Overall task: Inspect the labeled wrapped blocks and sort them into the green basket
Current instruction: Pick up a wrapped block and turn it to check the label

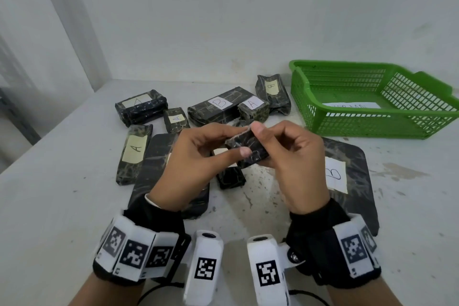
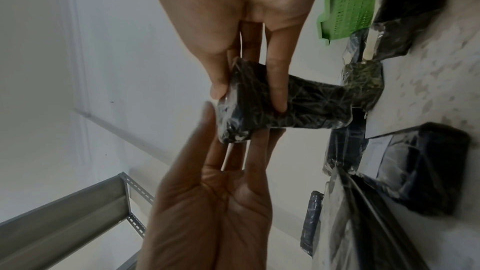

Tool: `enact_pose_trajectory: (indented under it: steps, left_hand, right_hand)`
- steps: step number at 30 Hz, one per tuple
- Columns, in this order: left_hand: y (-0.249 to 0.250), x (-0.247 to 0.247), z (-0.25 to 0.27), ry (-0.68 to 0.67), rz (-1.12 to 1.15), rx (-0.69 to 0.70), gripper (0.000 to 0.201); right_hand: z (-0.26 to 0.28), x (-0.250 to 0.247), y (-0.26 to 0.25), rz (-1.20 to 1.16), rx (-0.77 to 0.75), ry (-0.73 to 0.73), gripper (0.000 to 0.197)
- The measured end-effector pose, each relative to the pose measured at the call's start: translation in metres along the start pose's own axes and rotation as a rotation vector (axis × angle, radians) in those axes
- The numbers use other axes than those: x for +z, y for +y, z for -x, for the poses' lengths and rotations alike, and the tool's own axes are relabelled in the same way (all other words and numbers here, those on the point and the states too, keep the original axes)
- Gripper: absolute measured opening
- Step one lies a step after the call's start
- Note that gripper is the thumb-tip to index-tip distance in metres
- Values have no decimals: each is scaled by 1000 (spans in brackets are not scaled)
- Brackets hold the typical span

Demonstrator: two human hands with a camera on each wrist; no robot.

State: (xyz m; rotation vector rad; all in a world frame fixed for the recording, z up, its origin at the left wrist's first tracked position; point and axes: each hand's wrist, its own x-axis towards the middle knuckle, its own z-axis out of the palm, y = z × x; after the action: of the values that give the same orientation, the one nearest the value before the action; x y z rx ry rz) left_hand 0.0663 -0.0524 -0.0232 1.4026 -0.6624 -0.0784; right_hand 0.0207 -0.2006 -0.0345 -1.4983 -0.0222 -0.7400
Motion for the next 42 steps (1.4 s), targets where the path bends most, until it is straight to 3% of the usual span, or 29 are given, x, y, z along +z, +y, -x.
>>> enact_pose_trajectory:
  steps: [4,8,11,16,23,30,35,38,42]
  left_hand:
    - [-3,0,0,33,-5,-6,24]
    - [-1,2,1,39,30,8,26]
    - [-1,2,2,7,56,-6,31]
    - [-5,0,1,22,9,25,19]
    - [-9,-5,-2,74,128,47,20]
    - [-3,-1,-4,95,73,61,15]
    - [-6,-9,-2,50,161,-12,27]
    - [-6,-9,-3,-18,145,11,39]
    - [-9,-6,-2,-13,97,50,41]
  right_hand:
    - [4,1,3,44,-46,20,27]
    - [1,1,-3,-2,24,-12,26]
    - [-1,0,-2,19,23,-47,13]
    - [1,1,3,65,-45,-22,17]
    - [-4,1,6,17,-47,-146,11]
    - [-3,4,8,54,-108,-91,6]
    - [-3,1,6,36,-81,-155,14]
    - [-3,-2,2,19,-135,-103,4]
    - [-4,-3,3,23,-137,-88,9]
